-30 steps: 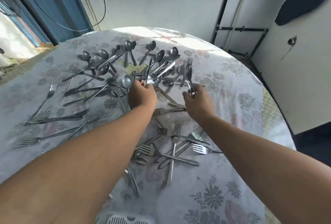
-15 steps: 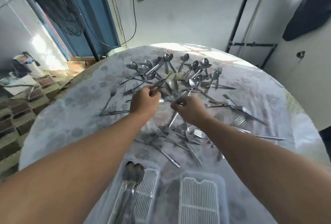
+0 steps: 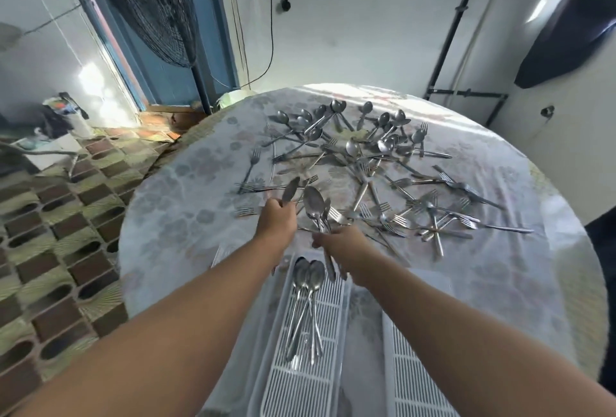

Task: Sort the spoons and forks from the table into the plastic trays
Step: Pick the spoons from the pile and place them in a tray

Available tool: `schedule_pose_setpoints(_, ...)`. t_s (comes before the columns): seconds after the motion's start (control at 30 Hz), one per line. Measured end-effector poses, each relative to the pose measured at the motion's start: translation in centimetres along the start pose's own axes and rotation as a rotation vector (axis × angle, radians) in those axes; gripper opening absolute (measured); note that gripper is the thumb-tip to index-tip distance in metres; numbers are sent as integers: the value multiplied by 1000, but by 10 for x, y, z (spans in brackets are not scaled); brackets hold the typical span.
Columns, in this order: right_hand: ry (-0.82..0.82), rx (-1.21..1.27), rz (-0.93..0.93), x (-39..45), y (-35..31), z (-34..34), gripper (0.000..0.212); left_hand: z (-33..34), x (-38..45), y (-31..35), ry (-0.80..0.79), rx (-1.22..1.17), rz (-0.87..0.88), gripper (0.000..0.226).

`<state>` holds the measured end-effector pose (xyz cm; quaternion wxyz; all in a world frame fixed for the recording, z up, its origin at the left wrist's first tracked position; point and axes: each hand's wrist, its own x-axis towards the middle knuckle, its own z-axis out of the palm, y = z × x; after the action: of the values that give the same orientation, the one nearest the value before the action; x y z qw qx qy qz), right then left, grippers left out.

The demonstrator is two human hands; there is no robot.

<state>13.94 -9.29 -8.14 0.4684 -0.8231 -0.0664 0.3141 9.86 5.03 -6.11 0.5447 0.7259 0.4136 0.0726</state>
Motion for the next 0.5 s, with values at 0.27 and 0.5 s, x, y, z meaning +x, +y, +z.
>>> schedule_pose_setpoints(0.27,-29,287,130,-32,27,38,19,18,-37,-25,-88,-117,-110,40)
schedule_pose_setpoints(0.5,52,406,168,-68,47,54,26,15,-56,-46,-150,-50,-42,9)
